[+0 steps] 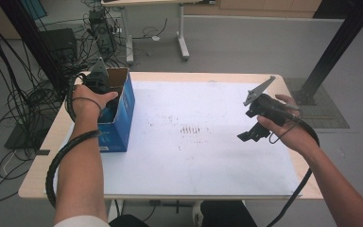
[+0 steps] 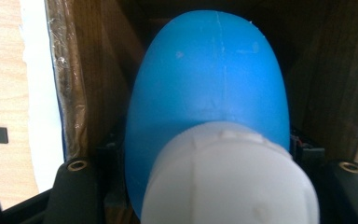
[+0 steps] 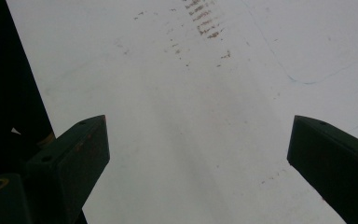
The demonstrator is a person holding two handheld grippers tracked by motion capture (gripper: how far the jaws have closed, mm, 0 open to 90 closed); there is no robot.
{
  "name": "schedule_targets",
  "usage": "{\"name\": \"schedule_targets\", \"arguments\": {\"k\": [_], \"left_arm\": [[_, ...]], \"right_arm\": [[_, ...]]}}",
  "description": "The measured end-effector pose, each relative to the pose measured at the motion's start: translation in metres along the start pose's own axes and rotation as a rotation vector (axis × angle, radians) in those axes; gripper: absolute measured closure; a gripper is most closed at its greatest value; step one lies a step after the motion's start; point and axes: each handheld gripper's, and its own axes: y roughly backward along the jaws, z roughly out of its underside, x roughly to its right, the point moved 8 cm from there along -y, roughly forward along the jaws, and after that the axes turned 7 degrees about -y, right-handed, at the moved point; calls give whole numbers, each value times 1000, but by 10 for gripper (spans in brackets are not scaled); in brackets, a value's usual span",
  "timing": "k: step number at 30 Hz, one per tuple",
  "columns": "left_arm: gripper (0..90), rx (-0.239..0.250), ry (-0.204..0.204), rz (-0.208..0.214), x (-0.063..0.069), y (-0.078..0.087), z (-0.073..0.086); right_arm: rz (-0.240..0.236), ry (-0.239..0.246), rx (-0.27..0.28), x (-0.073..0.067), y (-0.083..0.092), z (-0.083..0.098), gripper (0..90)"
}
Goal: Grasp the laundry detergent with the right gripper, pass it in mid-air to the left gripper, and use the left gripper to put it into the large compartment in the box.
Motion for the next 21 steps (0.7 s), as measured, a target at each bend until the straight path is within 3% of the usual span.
{"name": "schedule_targets", "arguments": {"k": [12,21], "left_arm": [[315,5,-8,-5,2,3,0],[296,19,-13,-17,3,14,-1]], "right_arm": [[-2,1,2,-1,0,0,56],[-7,2,2,-2,-1,0,56]]}}
